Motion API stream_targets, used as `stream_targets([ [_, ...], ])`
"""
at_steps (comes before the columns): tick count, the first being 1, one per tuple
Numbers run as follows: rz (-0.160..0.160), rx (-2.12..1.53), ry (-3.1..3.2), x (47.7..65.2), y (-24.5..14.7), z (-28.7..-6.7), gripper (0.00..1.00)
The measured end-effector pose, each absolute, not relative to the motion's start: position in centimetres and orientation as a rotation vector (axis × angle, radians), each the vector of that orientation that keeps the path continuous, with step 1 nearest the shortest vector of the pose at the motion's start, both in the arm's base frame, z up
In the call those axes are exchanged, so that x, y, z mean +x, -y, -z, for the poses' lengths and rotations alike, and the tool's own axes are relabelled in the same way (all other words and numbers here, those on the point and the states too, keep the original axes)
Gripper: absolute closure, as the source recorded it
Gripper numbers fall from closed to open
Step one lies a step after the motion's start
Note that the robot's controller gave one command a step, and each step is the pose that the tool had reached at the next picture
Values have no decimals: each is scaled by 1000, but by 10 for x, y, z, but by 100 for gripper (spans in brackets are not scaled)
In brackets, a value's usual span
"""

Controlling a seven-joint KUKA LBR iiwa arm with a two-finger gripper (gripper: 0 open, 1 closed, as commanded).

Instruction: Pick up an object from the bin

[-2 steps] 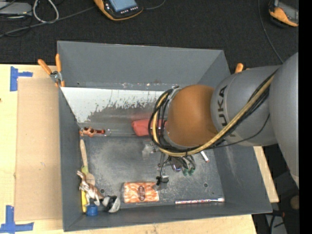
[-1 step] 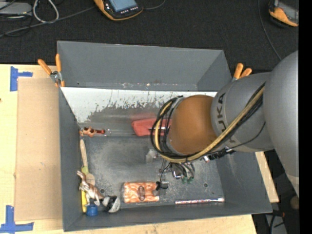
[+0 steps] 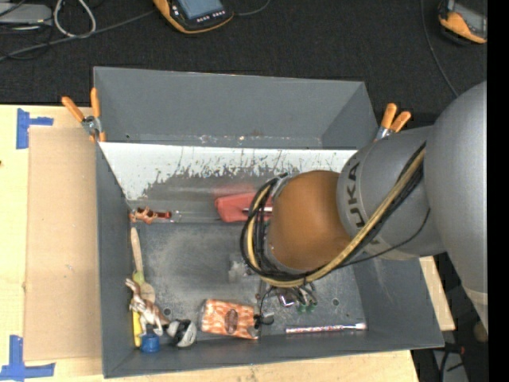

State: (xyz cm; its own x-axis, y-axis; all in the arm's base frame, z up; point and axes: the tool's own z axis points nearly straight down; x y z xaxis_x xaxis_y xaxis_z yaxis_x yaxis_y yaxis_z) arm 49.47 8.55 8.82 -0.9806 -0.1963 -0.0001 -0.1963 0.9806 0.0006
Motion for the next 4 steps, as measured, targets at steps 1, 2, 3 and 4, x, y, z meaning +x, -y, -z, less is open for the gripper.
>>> stream_targets([
  [1,0,-115,-3134,478,-110,-91,0],
  [2,-1,-99,-3128,475,-116,-92,0],
  [3,-1,-98,-3128,475,-116,-92,0],
  [4,-2,-299,-3104,475,-113,-77,0],
])
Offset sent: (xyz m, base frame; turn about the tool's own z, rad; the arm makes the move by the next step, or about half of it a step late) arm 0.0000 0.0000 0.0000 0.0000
